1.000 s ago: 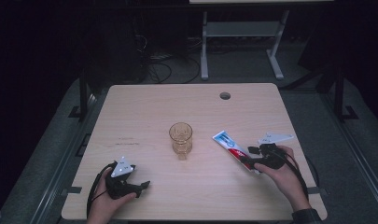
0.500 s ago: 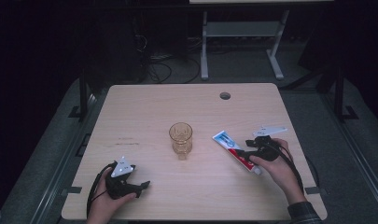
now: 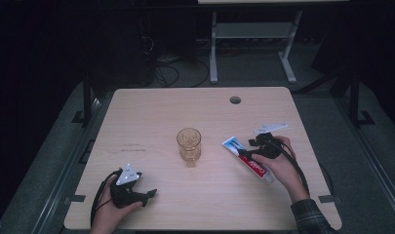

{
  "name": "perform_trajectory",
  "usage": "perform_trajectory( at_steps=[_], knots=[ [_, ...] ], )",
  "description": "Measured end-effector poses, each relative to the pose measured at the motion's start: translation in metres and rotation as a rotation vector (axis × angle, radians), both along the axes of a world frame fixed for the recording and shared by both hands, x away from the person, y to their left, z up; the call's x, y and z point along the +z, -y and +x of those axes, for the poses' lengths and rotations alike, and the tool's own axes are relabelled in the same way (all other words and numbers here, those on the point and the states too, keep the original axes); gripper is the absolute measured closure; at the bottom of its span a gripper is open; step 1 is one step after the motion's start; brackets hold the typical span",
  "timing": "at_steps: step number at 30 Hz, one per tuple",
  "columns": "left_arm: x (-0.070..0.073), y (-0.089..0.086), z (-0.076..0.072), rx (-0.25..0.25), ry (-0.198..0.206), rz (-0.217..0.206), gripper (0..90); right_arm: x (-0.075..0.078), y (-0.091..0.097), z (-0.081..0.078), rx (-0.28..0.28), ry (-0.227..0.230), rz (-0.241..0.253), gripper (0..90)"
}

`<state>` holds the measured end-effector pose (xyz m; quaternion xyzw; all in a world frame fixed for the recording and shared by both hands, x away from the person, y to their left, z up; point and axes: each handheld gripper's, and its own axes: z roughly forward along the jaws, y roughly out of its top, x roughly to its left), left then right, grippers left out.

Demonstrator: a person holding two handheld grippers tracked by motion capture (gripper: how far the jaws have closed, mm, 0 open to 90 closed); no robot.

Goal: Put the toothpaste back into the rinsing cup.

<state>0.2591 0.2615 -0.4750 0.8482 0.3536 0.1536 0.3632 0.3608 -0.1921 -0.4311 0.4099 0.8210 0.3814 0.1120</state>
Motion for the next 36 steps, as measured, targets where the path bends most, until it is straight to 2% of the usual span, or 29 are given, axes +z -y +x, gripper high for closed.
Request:
perform_trajectory(
  at_steps=[7,10,12,18,20,24,29,36],
  knots=[
    [0.000,0.000,0.000,-0.003,0.001,0.001,13.6,-0.003,-0.011,0.013,0.015,-0.031,-0.036,34.2],
    [0.000,0.000,0.000,-0.003,0.000,0.001,13.6,-0.003,-0.016,0.017,0.016,-0.033,-0.024,34.9],
    [0.000,0.000,0.000,-0.004,0.000,0.001,13.5,-0.004,-0.020,0.021,0.024,-0.048,-0.056,33.9],
    [0.000,0.000,0.000,-0.004,0.000,0.001,13.5,-0.009,-0.030,0.031,0.021,-0.086,-0.096,33.9],
    [0.000,0.000,0.000,-0.005,-0.001,0.000,13.5,-0.011,-0.031,0.033,0.020,-0.083,-0.093,34.2],
    [0.000,0.000,0.000,-0.007,0.000,-0.001,13.6,-0.017,-0.034,0.036,0.017,-0.104,-0.133,33.8],
    [0.000,0.000,0.000,-0.007,0.000,-0.001,13.6,-0.021,-0.034,0.039,0.008,-0.111,-0.156,35.5],
    [0.000,0.000,0.000,-0.008,0.000,-0.001,13.5,-0.026,-0.036,0.040,0.022,-0.126,-0.192,38.9]
  ],
)
